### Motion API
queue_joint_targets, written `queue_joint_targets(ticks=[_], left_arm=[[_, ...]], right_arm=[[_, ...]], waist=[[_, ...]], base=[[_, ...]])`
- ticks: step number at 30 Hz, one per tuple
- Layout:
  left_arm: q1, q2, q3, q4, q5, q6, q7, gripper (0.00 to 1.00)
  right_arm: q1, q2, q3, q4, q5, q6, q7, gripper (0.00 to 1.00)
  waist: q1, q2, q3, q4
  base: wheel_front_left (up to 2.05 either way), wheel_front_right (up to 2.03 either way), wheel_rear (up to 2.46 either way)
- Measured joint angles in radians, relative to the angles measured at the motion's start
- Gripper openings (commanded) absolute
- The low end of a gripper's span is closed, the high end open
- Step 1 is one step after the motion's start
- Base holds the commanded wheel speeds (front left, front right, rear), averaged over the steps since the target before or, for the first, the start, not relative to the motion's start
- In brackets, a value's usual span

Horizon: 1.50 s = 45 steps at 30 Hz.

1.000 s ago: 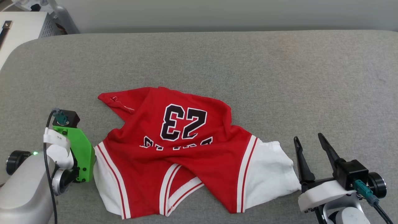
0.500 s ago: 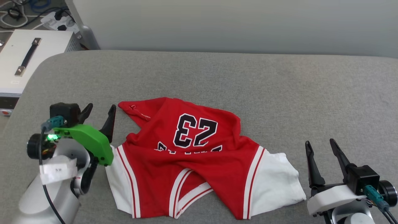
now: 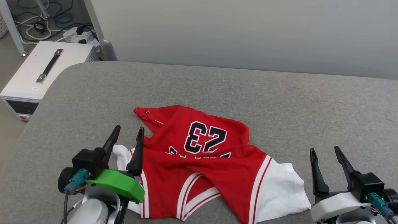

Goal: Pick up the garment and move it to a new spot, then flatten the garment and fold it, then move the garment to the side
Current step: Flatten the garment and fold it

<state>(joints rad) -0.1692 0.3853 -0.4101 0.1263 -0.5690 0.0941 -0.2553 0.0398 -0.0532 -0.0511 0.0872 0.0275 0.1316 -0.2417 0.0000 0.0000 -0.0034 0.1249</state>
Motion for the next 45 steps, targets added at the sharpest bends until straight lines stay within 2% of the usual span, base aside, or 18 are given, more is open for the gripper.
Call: queue_joint_targets(ticks=[5,8,12,18,21,24,30,40,41,42,43,45], left_arm=[[0.077,-0.056,0.051,-0.053,0.061,0.005,-0.001,1.00],[0.095,-0.078,0.071,-0.061,0.092,-0.010,-0.001,1.00],[0.095,-0.101,0.088,-0.063,0.125,-0.033,-0.001,1.00],[0.088,-0.139,0.099,-0.042,0.157,-0.064,-0.001,1.00],[0.079,-0.157,0.110,-0.040,0.170,-0.078,-0.001,1.00],[0.070,-0.171,0.121,-0.033,0.184,-0.094,-0.001,1.00],[0.053,-0.200,0.136,-0.020,0.217,-0.118,-0.001,1.00],[0.041,-0.227,0.170,-0.003,0.249,-0.149,-0.001,1.00],[0.040,-0.229,0.173,-0.002,0.253,-0.152,-0.001,1.00],[0.040,-0.230,0.176,-0.001,0.255,-0.153,-0.001,1.00],[0.040,-0.230,0.180,0.001,0.260,-0.155,-0.001,1.00],[0.040,-0.231,0.187,0.009,0.266,-0.160,-0.001,1.00]], right_arm=[[0.008,-0.005,0.008,-0.008,0.001,0.000,0.030,1.00],[0.014,-0.018,0.024,-0.014,0.019,0.000,0.107,1.00],[0.012,-0.081,0.085,-0.033,0.062,0.000,0.313,1.00],[-0.008,-0.191,0.129,-0.105,0.204,0.000,0.705,1.00],[-0.025,-0.239,0.133,-0.131,0.244,0.000,0.838,1.00],[-0.050,-0.260,0.139,-0.133,0.270,0.000,0.929,1.00],[-0.093,-0.270,0.161,-0.101,0.305,0.000,0.997,1.00],[-0.132,-0.276,0.197,-0.014,0.312,0.000,0.955,1.00],[-0.136,-0.277,0.201,-0.006,0.312,0.000,0.948,0.39],[-0.139,-0.278,0.203,0.000,0.312,0.000,0.941,0.06],[-0.143,-0.283,0.209,0.006,0.312,-0.001,0.935,0.00],[-0.152,-0.293,0.223,0.012,0.314,-0.001,0.921,0.00]], waist=[[0.0000,0.0000,-0.003,-0.001],[0.0000,0.0000,0.005,0.001],[0.0000,0.0000,0.023,0.007],[0.0000,0.0000,0.060,0.027],[0.0000,0.0000,0.083,0.038],[0.0000,0.0000,0.104,0.052],[0.0000,0.0000,0.141,0.087],[0.0000,0.0000,0.192,0.134],[0.0000,0.0000,0.195,0.137],[0.0000,0.0000,0.198,0.139],[0.0000,0.0000,0.199,0.139],[0.0000,0.0000,0.198,0.137]], base=[[0.00,0.00,0.00],[0.00,0.00,0.00],[0.00,0.00,0.00],[0.00,0.00,0.00],[0.00,0.00,0.00],[0.00,0.00,0.00],[0.00,0.00,0.00],[0.00,0.00,0.00],[0.00,0.00,0.00],[0.00,0.00,0.00],[0.00,0.00,0.00],[0.00,0.00,0.00]])
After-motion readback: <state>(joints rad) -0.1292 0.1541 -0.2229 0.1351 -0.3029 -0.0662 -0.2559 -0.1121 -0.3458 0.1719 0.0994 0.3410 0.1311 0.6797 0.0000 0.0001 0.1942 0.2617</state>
